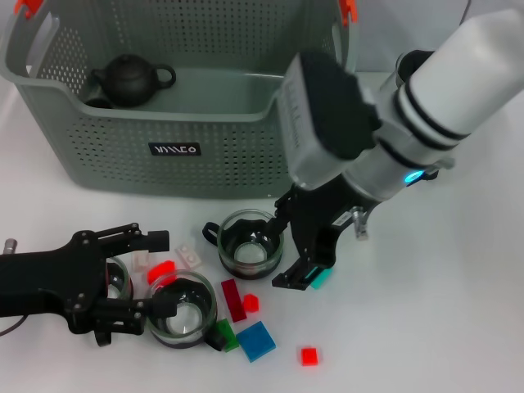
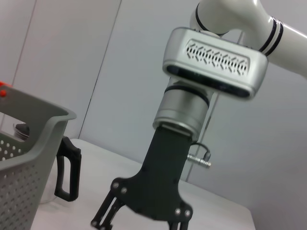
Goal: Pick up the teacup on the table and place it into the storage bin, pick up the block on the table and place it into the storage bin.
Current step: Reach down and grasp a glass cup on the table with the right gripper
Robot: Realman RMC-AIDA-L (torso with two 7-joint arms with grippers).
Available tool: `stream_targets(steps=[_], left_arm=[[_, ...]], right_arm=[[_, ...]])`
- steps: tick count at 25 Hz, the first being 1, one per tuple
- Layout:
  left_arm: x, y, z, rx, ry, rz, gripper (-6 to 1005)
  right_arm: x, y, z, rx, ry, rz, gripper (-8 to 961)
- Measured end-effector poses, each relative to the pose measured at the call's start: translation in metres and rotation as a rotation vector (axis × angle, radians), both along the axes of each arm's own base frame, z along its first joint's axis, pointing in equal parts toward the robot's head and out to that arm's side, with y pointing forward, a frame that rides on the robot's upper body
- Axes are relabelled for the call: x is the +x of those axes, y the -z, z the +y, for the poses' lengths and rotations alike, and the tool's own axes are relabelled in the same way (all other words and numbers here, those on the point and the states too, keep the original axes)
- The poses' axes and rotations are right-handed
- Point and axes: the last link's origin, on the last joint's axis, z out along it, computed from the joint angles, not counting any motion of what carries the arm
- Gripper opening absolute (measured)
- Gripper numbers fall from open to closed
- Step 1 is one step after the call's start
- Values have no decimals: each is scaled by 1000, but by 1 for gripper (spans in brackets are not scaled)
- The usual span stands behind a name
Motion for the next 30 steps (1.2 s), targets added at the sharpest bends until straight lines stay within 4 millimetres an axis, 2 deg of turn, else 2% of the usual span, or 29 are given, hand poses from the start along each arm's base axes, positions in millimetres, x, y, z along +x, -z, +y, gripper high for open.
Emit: stream_targets(steps=[11,30], left_arm=[[1,3,0,-1,0,-6,949],[0,8,-4,-1,-22,-19,950]], right_arm=[[-8,28,-1,50,-143,-116,818],[-9,53,-8,63,-304,-159,799]])
